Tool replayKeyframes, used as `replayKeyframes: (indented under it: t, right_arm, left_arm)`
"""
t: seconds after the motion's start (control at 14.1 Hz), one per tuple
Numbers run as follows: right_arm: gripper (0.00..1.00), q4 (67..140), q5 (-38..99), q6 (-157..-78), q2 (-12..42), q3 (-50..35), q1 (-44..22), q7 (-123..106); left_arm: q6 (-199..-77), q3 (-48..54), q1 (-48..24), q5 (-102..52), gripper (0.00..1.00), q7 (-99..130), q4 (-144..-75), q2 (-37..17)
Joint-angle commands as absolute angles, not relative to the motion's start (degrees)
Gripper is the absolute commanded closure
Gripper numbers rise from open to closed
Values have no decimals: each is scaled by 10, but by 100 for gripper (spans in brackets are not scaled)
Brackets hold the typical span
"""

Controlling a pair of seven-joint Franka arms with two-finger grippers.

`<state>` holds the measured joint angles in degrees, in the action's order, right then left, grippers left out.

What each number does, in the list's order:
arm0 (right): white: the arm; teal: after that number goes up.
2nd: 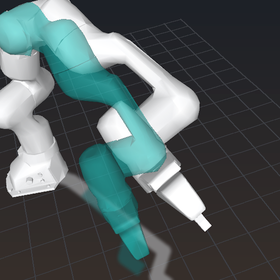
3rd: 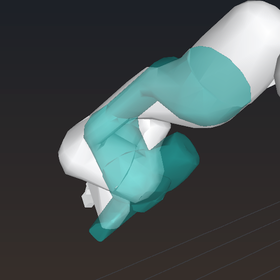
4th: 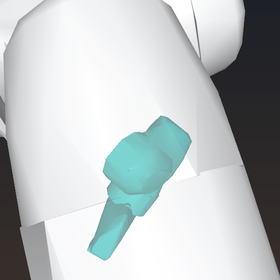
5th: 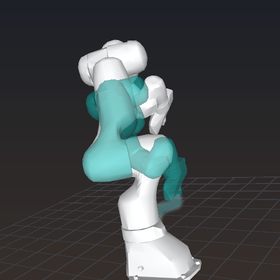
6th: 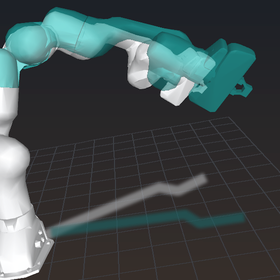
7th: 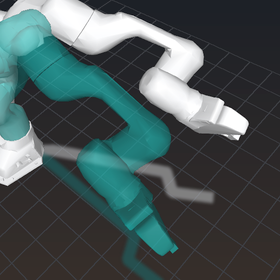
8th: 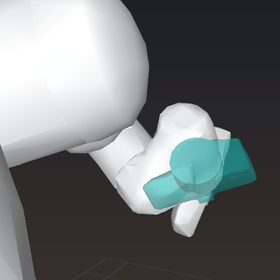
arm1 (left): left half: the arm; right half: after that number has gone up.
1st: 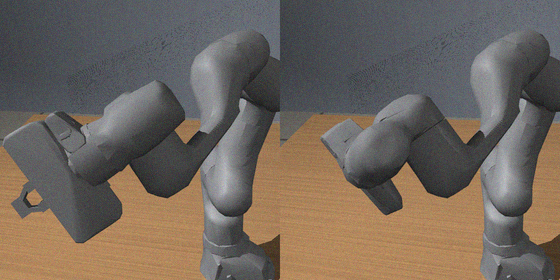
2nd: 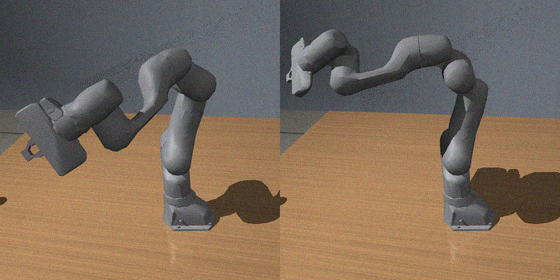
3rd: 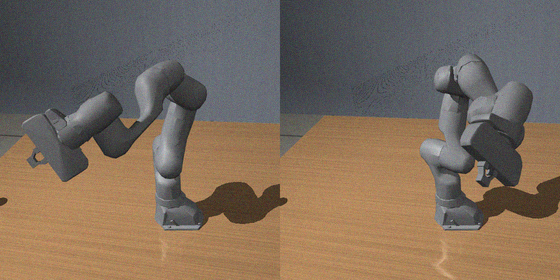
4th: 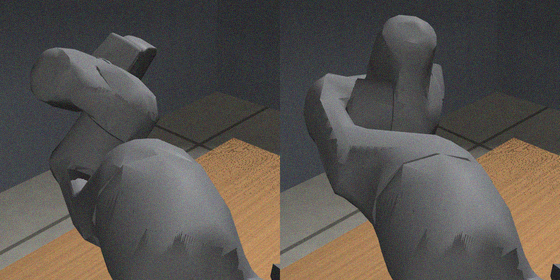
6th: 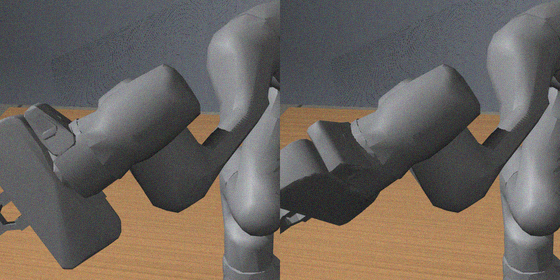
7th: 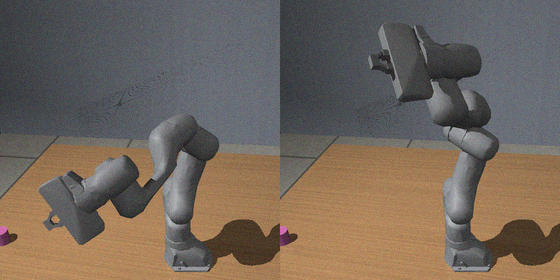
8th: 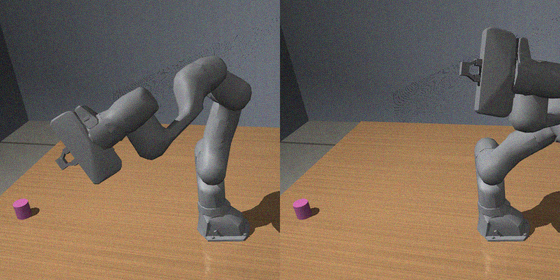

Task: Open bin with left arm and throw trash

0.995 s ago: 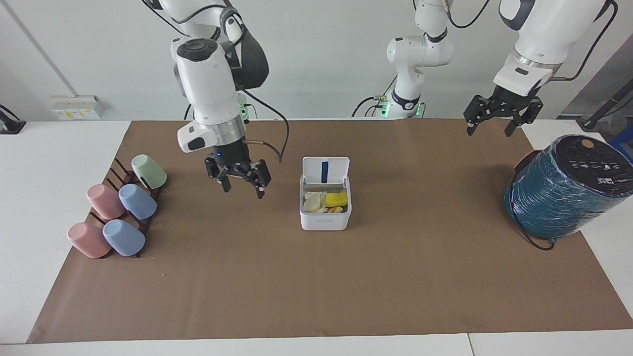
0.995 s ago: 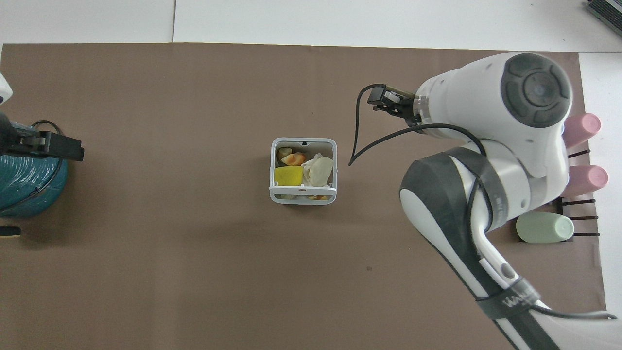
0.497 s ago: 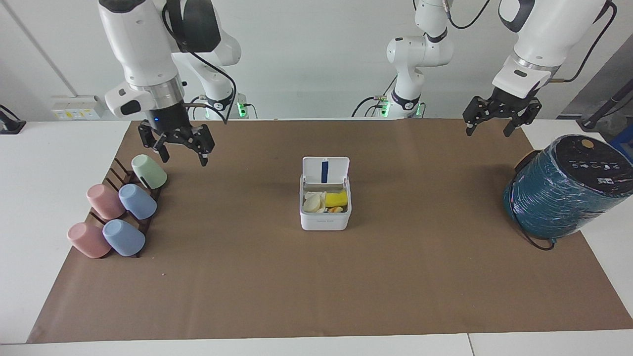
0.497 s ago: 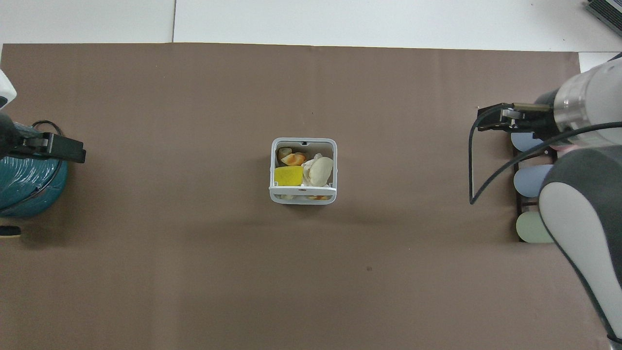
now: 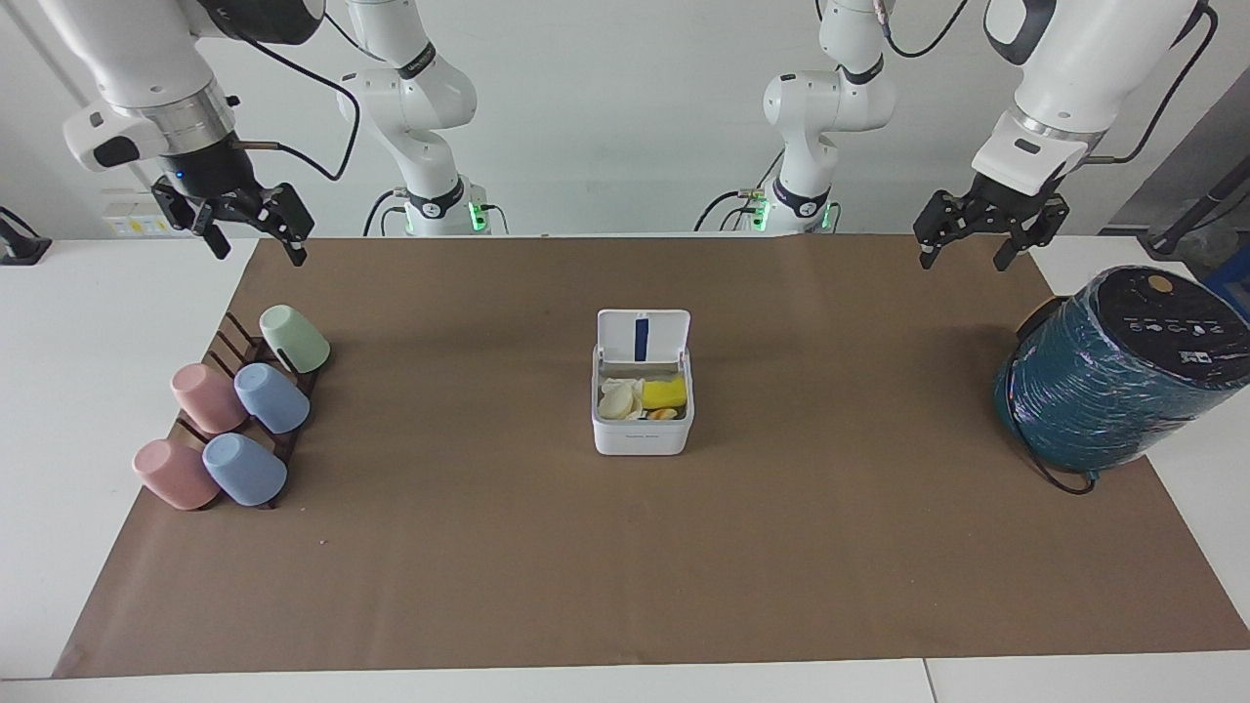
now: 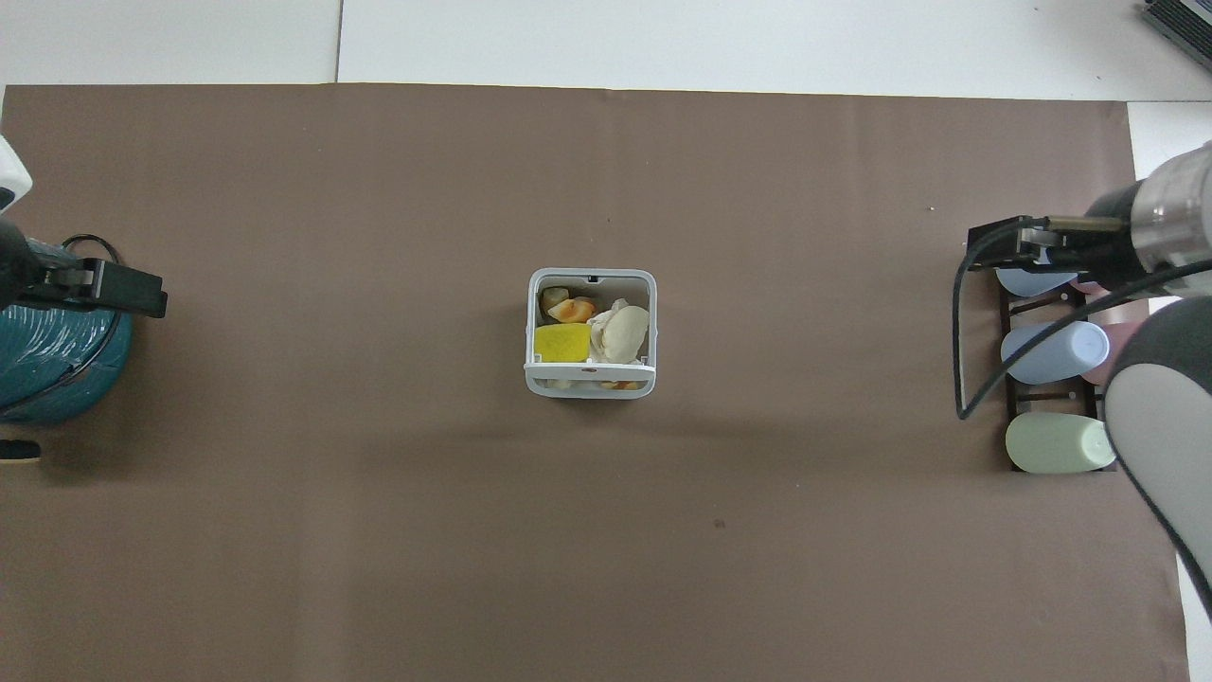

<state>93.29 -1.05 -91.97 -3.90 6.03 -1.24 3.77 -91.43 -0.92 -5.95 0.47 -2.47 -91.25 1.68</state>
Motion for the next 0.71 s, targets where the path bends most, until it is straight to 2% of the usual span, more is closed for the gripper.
replayKeyframes:
  t: [0.0,0.21,0.43,0.64]
  right_arm:
    - [0,950,-6,-920,-49,53,-18,32]
    - [0,947,-18,-914,-47,52,-28,29]
    - [0,917,-18,-865,-38,48,-28,25]
    - [0,919,-11,-866,-38,49,-29,18]
  left_arm:
    - [-908,-8,-57,11,0,-27,-918,22]
    - [-908,-8,-58,11,0,-27,-918,21]
    - [-908,-8,-58,11,0,-31,-921,23]
    - [-910,-8,-59,11,0,-31,-924,25]
